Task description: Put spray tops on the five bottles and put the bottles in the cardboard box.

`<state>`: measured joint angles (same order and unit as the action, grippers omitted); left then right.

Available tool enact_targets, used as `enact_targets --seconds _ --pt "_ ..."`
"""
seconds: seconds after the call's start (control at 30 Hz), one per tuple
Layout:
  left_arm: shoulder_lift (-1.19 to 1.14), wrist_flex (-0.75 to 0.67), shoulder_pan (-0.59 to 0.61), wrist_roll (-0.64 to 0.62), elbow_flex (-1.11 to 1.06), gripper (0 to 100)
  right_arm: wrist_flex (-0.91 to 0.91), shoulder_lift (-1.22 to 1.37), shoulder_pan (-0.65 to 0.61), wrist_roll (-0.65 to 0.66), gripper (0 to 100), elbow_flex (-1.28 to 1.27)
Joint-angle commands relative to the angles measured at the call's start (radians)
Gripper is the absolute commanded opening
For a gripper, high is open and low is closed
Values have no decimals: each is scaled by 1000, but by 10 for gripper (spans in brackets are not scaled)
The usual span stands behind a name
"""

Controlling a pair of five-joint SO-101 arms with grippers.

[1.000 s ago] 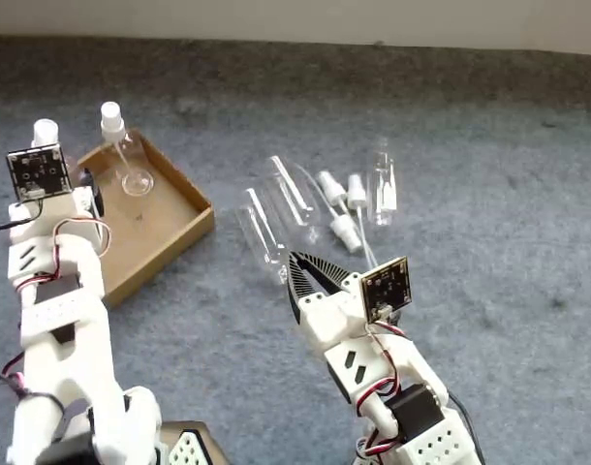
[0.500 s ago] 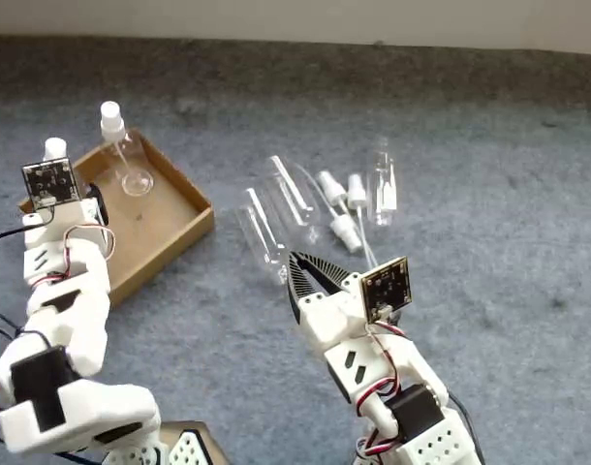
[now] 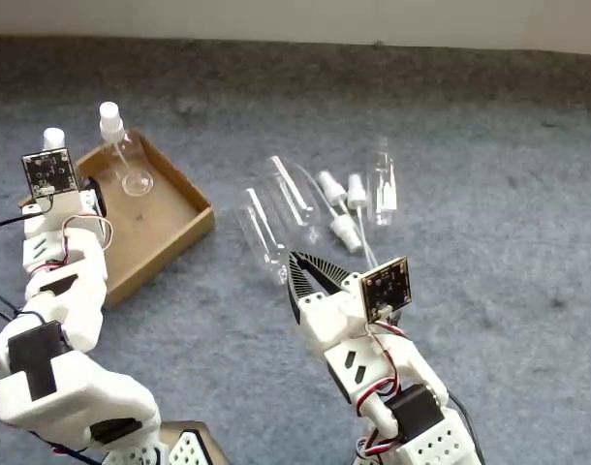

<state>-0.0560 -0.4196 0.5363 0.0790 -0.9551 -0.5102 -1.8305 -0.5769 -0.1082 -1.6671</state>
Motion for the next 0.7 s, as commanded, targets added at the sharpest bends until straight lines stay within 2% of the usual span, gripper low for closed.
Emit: enact_targets --seconds 0.0,0.3,0.37,0.67 --pt "-2 2 -15 5 38 32 -1 -12 10 9 5 -111" --pt "-4 2 -71 5 38 32 -1 -12 12 9 5 -111" --pt "-4 2 -81 -28 38 32 -2 -12 16 9 5 -111" --pt "-4 2 -82 -60 38 50 -2 -12 48 9 5 -111"
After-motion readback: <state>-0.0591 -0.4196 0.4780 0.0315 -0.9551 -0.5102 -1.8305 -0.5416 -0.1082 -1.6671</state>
